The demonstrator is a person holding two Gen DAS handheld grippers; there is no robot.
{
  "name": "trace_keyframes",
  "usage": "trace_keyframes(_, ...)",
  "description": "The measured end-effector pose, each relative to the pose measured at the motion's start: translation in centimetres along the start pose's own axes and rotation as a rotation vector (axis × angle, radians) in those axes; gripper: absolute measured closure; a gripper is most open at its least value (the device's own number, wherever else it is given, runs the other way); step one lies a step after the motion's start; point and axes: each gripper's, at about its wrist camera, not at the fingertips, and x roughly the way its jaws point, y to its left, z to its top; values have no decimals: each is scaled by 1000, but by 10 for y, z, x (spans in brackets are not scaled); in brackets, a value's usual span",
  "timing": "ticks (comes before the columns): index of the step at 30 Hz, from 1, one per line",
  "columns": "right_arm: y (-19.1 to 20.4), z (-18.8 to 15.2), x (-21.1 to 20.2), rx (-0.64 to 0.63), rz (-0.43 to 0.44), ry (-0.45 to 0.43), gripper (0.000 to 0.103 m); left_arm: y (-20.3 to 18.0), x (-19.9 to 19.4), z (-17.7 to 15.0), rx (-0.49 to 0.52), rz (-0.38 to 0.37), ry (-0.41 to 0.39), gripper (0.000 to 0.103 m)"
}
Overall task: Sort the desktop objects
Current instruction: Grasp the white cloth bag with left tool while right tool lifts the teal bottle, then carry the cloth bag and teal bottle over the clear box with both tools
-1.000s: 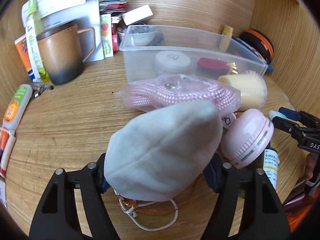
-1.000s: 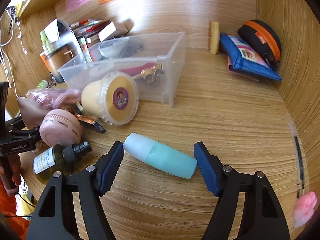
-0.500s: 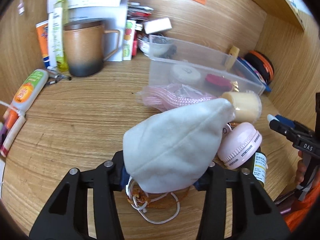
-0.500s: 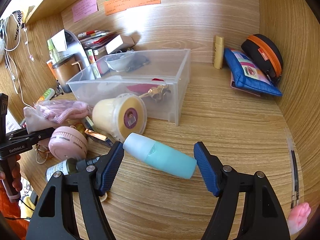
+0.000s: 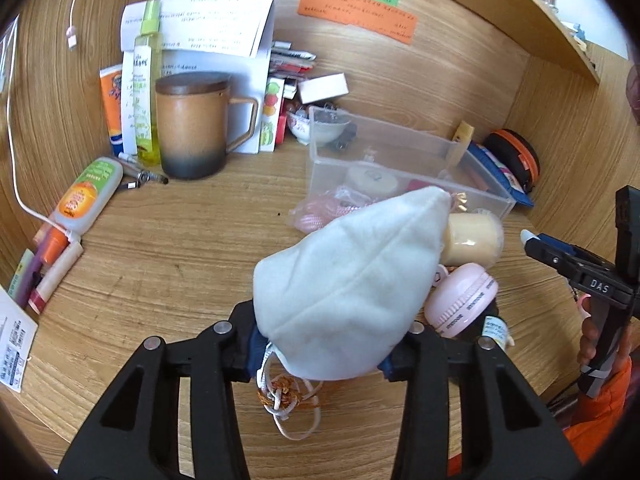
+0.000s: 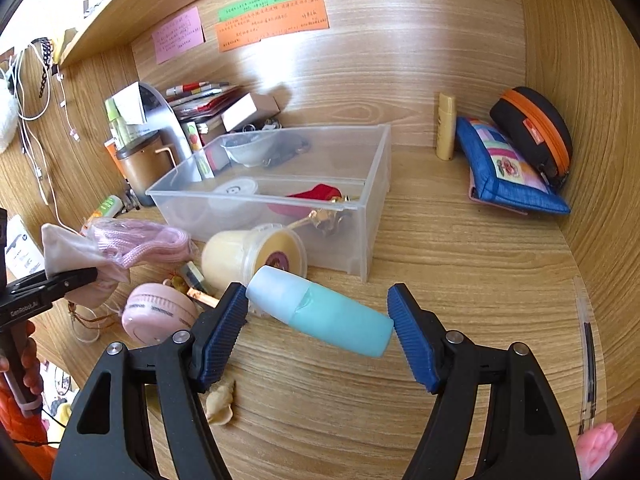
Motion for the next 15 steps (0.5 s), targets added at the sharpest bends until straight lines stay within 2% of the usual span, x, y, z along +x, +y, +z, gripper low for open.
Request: trace_keyframes(15, 3, 17, -8, -18, 30, -57, 34, -8, -24, 13, 13, 9, -68, 66)
